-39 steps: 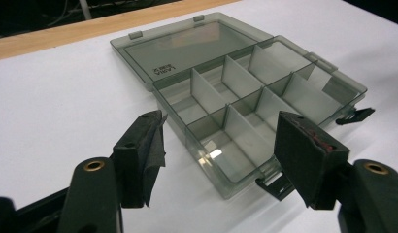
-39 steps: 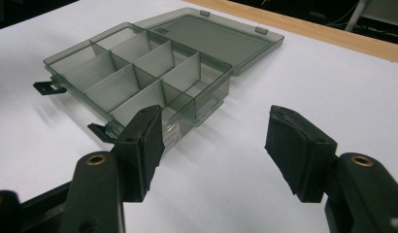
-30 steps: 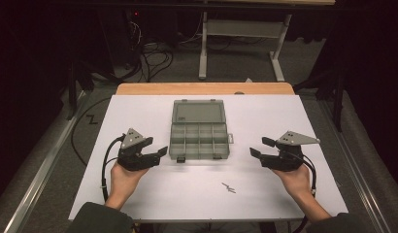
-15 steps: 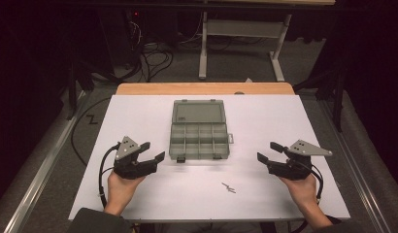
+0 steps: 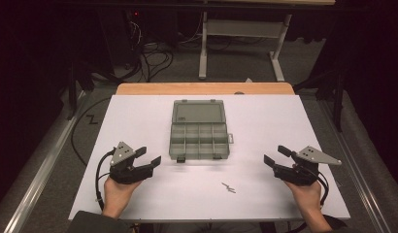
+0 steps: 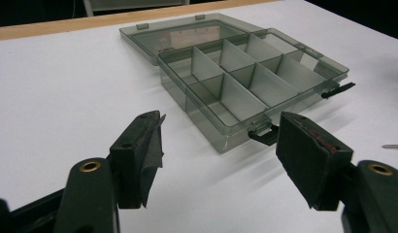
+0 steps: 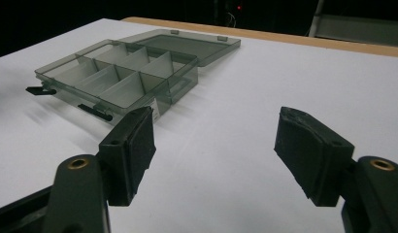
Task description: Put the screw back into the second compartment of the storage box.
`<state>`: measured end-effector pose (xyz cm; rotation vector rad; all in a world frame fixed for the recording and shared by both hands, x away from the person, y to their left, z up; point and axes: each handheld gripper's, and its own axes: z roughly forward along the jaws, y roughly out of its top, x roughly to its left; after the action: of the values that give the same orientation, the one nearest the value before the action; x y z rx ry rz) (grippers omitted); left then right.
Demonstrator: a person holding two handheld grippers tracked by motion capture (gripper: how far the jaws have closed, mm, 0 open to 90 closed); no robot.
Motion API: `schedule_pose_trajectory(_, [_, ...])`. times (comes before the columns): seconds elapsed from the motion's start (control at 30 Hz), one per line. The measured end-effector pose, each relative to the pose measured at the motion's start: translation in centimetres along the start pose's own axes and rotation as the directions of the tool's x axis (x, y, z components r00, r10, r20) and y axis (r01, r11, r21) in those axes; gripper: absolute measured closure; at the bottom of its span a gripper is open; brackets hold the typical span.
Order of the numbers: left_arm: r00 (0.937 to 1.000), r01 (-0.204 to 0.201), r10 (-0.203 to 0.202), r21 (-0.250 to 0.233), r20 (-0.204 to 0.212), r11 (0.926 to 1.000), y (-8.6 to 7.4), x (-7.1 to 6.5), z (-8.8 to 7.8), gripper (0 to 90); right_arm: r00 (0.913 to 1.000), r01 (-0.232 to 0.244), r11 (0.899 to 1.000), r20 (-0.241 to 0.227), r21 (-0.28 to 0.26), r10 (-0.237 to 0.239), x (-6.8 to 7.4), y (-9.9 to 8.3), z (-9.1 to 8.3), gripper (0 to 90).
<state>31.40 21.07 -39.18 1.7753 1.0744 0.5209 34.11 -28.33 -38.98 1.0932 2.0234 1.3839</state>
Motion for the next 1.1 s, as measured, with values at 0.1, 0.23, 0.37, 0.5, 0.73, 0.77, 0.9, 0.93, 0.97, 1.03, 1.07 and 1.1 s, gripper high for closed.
schedule_pose_trajectory(0.1, [1.0000,0.001,-0.001,0.008,0.005,1.0000,0.0,0.0,0.1,33.7,0.9999,0.010,1.000,0.005,-0.001,-0.010,0.0,0.0,0.1,32.3])
schedule_pose_trajectory(0.23, [0.9999,0.013,-0.013,0.008,0.007,0.9999,0.2,0.0,0.1,33.6,0.9998,0.019,1.000,-0.002,0.003,-0.019,0.1,-0.1,0.1,32.3])
schedule_pose_trajectory(0.37, [0.9998,0.015,-0.015,0.009,0.015,0.9998,0.5,-0.3,0.1,33.5,0.9991,0.039,0.999,-0.015,-0.003,-0.039,0.3,0.0,0.1,32.2])
schedule_pose_trajectory(0.5, [0.9991,0.010,-0.011,0.032,0.041,0.9995,0.9,-0.6,0.5,33.2,0.9990,0.040,0.999,-0.020,-0.006,-0.040,0.3,0.0,0.0,32.4])
schedule_pose_trajectory(0.73, [0.9955,-0.029,0.022,0.074,0.092,0.9968,1.6,-1.2,1.1,32.9,0.9996,0.024,1.000,-0.013,-0.001,-0.024,0.3,0.0,0.0,32.4])
schedule_pose_trajectory(0.77, [0.9948,-0.032,0.025,0.076,0.098,0.9966,1.7,-1.3,1.1,33.0,0.9994,0.031,1.000,-0.013,-0.004,-0.031,0.3,0.0,0.0,32.5])
schedule_pose_trajectory(0.9, [0.9925,-0.055,0.045,0.090,0.113,0.9944,2.0,-1.6,1.3,34.3,0.9996,0.025,1.000,-0.010,0.009,-0.025,0.1,0.0,0.2,32.6])
schedule_pose_trajectory(0.93, [0.9919,-0.060,0.049,0.092,0.117,0.9939,2.1,-1.6,1.4,34.6,0.9997,0.023,1.000,-0.009,0.009,-0.023,0.1,0.0,0.2,32.6])
schedule_pose_trajectory(0.97, [0.9908,-0.070,0.058,0.095,0.122,0.9930,2.2,-1.7,1.4,34.8,0.9995,0.031,1.000,-0.010,0.006,-0.031,0.1,0.0,0.2,32.6])
schedule_pose_trajectory(1.03, [0.9891,-0.079,0.066,0.095,0.132,0.9924,2.4,-2.0,1.5,35.1,0.9997,0.025,1.000,-0.009,0.004,-0.025,0.1,-0.1,0.1,32.6])
schedule_pose_trajectory(1.07, [0.9881,-0.086,0.072,0.100,0.136,0.9913,2.5,-2.1,1.5,35.2,0.9997,0.023,1.000,-0.008,0.004,-0.023,0.1,-0.1,0.1,32.6])
schedule_pose_trajectory(1.1, [0.9872,-0.090,0.075,0.100,0.141,0.9909,2.6,-2.2,1.6,35.3,0.9996,0.026,1.000,-0.008,0.003,-0.026,0.1,-0.1,0.1,32.7])
